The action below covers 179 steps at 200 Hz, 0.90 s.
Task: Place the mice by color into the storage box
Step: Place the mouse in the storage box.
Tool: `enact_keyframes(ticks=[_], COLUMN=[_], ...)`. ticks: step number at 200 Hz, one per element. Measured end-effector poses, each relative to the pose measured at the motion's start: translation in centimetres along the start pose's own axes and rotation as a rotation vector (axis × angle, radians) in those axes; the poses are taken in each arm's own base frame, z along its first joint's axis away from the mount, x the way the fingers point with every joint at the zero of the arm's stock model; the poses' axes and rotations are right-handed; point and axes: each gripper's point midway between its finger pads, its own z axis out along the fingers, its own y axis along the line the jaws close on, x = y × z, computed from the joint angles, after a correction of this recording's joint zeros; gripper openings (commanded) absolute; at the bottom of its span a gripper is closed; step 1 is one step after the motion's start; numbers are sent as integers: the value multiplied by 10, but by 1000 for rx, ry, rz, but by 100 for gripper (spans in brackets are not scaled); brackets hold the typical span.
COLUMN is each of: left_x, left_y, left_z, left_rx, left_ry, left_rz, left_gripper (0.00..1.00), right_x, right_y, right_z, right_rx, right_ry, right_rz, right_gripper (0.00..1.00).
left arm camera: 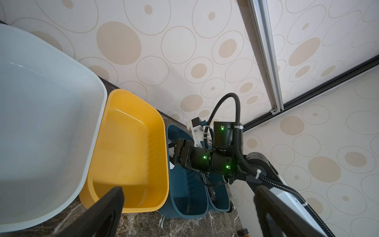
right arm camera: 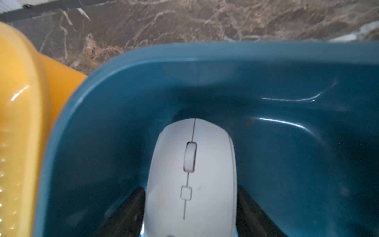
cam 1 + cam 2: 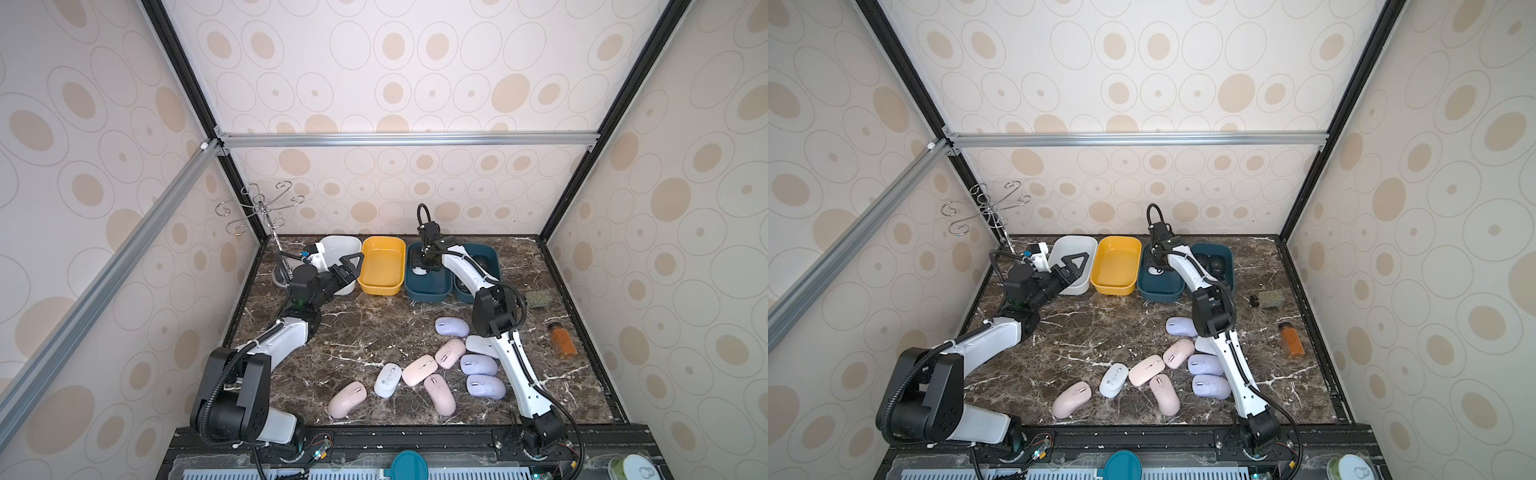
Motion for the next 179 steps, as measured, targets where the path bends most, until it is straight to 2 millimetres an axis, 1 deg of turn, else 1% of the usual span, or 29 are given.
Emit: enact_keyframes(ticks=[60, 81, 94, 108, 123, 125, 131, 132, 138, 139, 146, 160, 163, 167, 169, 170, 174, 179], left_x=[0, -1, -1, -1, 0, 1, 1, 1, 1, 1, 1, 1, 1, 1, 1, 1, 2, 2], left_y=[-1, -1, -2, -2, -4, -4, -5, -5, -5, -5, -5, -5, -6, -6, -6, -6, -6, -7], left_z=[0, 0, 0, 0, 0, 0, 0, 0, 0, 0, 0, 0, 0, 0, 0, 0, 0, 0], left_rx=[2, 5, 7, 10, 18, 20, 22, 23, 25, 25, 25, 26, 27, 27, 28, 28, 29, 30], left_ry=[-1, -3, -5, -2, 6, 7, 8, 8, 9, 9, 10, 10, 10, 10, 11, 11, 12, 13], left_rz=[0, -1, 0, 0, -1, -1, 0, 0, 0, 0, 0, -3, -3, -4, -5, -5, -5, -6], left_gripper=[100, 100, 100, 100, 100, 100, 100, 100, 100, 100, 100, 100, 100, 100, 100, 100, 100, 100], right_x=[1, 0, -3, -9, -19, -22, -25, -27, -29, -31, -33, -32, -29, -29, -26, -26, -25, -17], right_y=[5, 5, 5, 7, 11, 12, 13, 14, 15, 16, 16, 16, 15, 14, 13, 13, 12, 9], right_z=[0, -4, -13, -29, -51, -56, -64, -69, -77, -82, -95, -120, -122, -131, -131, -135, -140, -148], right_rx=[-26, -27, -24, -26, -33, -36, -38, -41, -43, -45, -45, -42, -38, -34, -30, -32, -25, -15], right_ry=[11, 9, 4, -10, -37, -46, -56, -62, -69, -76, -90, -107, -104, -115, -111, -115, -124, -121], right_rz=[-4, -14, -21, -35, -49, -52, -57, -59, -64, -65, -69, -76, -76, -80, -81, -81, -83, -87], right_gripper=[75, 75, 75, 74, 73, 73, 72, 72, 72, 72, 71, 71, 71, 71, 71, 71, 71, 71])
